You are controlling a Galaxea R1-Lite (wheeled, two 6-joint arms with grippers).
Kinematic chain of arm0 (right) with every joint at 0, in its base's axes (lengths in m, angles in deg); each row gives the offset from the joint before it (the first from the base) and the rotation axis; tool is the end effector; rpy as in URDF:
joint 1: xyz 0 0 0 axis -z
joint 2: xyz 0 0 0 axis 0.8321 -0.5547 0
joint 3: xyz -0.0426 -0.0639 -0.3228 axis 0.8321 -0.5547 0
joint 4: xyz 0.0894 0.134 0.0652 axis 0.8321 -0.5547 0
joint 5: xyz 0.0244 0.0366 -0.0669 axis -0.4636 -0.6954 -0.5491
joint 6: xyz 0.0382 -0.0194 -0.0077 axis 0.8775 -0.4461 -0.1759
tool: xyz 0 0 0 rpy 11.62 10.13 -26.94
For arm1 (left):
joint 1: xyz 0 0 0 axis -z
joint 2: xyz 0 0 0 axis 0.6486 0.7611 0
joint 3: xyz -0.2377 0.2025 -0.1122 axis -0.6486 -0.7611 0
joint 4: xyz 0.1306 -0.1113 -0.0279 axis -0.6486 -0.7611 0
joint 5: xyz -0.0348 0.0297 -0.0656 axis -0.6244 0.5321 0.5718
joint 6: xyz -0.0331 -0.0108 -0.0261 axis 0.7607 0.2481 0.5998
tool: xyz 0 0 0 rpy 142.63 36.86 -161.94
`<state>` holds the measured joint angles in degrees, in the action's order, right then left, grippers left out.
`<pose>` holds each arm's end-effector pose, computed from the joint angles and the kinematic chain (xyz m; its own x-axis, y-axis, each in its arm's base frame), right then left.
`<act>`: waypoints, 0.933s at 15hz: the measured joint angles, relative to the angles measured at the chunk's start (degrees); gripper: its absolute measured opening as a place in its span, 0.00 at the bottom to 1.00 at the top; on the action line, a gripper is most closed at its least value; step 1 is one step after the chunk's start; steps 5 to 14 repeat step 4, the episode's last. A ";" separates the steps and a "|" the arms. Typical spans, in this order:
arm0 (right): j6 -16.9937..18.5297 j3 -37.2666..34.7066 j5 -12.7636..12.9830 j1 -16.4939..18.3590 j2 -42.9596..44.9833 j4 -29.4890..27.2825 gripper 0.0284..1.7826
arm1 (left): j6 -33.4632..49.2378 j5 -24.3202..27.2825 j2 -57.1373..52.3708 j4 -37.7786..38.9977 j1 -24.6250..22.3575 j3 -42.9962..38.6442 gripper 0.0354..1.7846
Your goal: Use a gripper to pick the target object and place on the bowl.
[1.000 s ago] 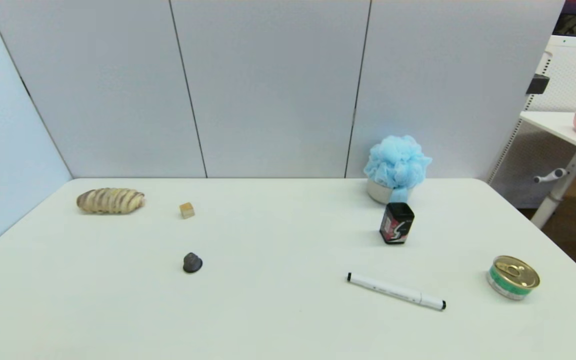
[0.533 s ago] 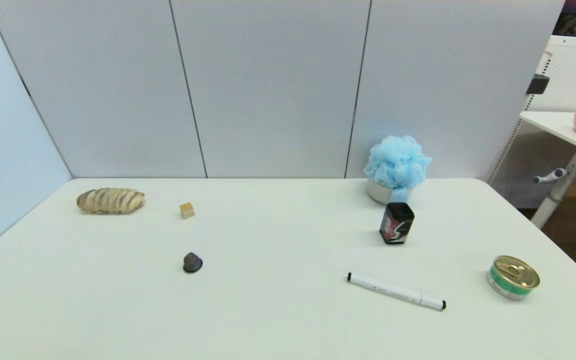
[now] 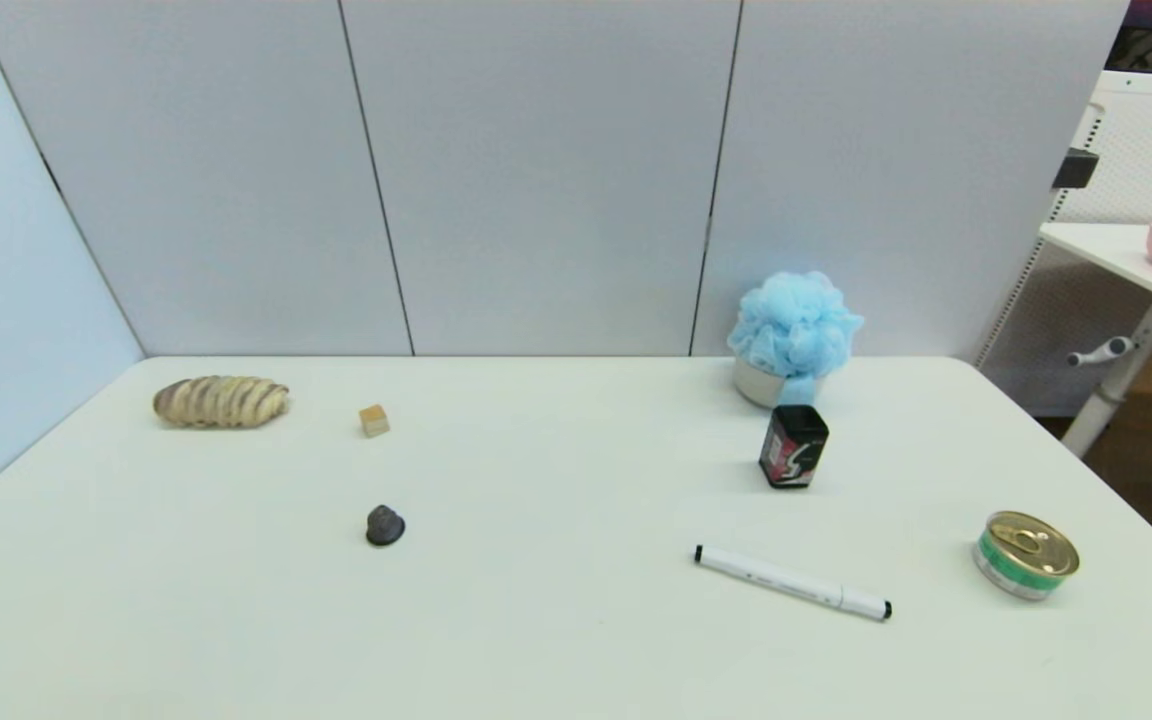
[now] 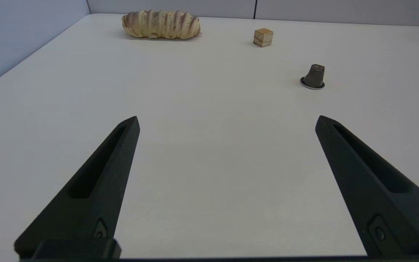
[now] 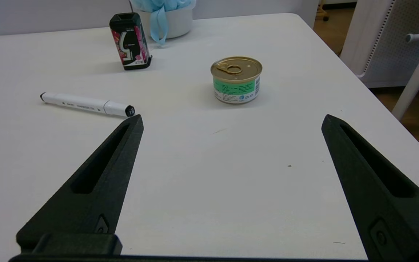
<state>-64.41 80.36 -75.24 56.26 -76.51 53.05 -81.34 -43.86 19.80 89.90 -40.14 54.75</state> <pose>-0.0519 -0.0020 0.0757 0.9990 -0.0445 0.0036 0.0442 0.9973 0.0578 -0.0517 0.0009 0.0756 1.0000 0.0095 -0.0004 -0.0095 0.9999 -0.0072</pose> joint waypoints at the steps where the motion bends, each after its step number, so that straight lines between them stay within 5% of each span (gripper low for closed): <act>1: 0.00 0.00 0.00 0.00 0.00 0.02 0.95 | 0.00 0.00 0.00 0.00 0.00 0.00 0.96; 14: 0.05 -0.02 0.02 0.00 0.00 0.00 0.95 | 0.00 0.00 0.00 0.00 -0.02 0.00 0.96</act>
